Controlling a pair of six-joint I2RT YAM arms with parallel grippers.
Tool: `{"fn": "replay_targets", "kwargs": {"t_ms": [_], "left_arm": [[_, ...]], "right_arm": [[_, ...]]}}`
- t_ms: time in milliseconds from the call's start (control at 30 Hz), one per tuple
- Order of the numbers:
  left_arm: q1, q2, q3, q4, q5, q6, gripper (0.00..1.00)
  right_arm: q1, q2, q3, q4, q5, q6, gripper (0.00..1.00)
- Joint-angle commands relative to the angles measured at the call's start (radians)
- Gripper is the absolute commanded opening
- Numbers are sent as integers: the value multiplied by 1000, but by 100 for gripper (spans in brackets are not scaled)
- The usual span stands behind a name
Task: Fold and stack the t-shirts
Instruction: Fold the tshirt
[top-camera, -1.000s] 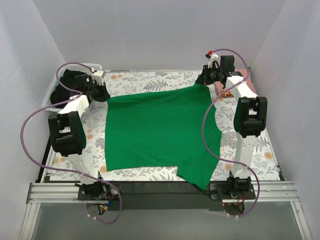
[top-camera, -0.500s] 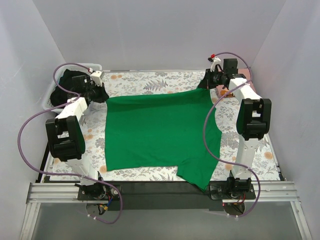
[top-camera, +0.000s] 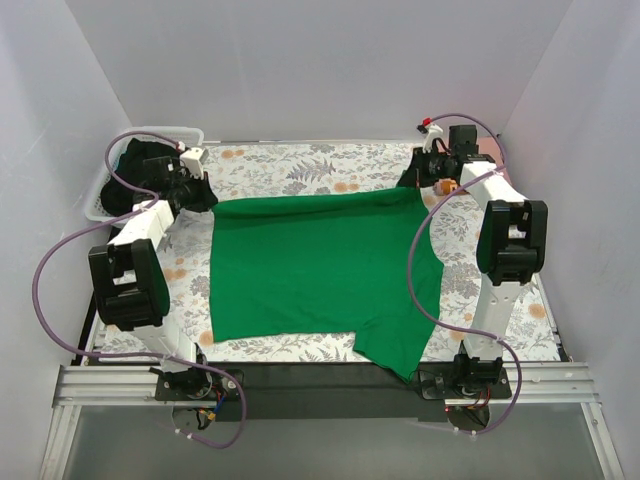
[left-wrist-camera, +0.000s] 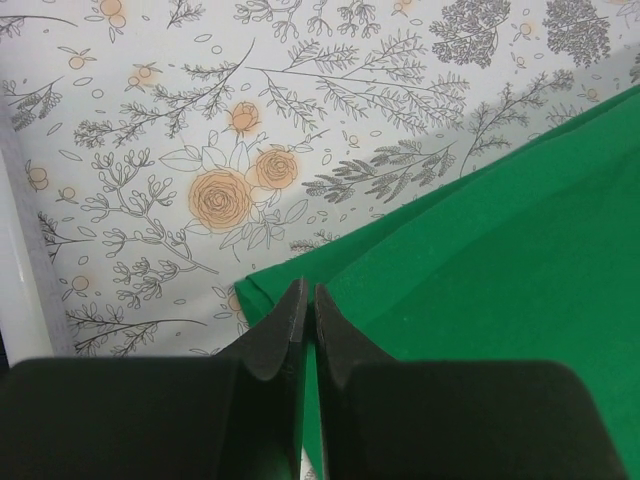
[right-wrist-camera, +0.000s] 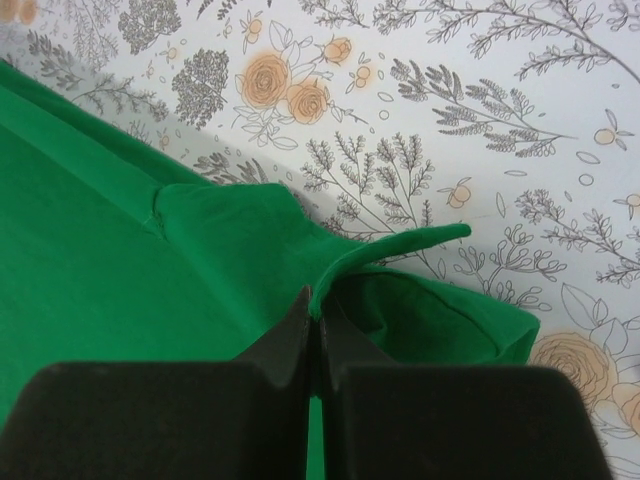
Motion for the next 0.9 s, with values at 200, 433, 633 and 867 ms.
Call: {"fn": "replay_targets", "kwargs": {"t_ms": [200,433,633,867], "left_arm": [[8,-115,-58,-21,18,31,0],[8,-127,-112,-26,13,46,0],[8,-96,-103,-23,7,49,0],[9,-99,-101,-23,18,52,0]], "right_arm": [[-11,-86,-46,-12,-28,-31,1],[-12,-96,-81,-29,-30,-40,1],[-12,-115,-139,-30,-36,-40,1],[-12,-133,-182,-35,-43,-32,1]]}}
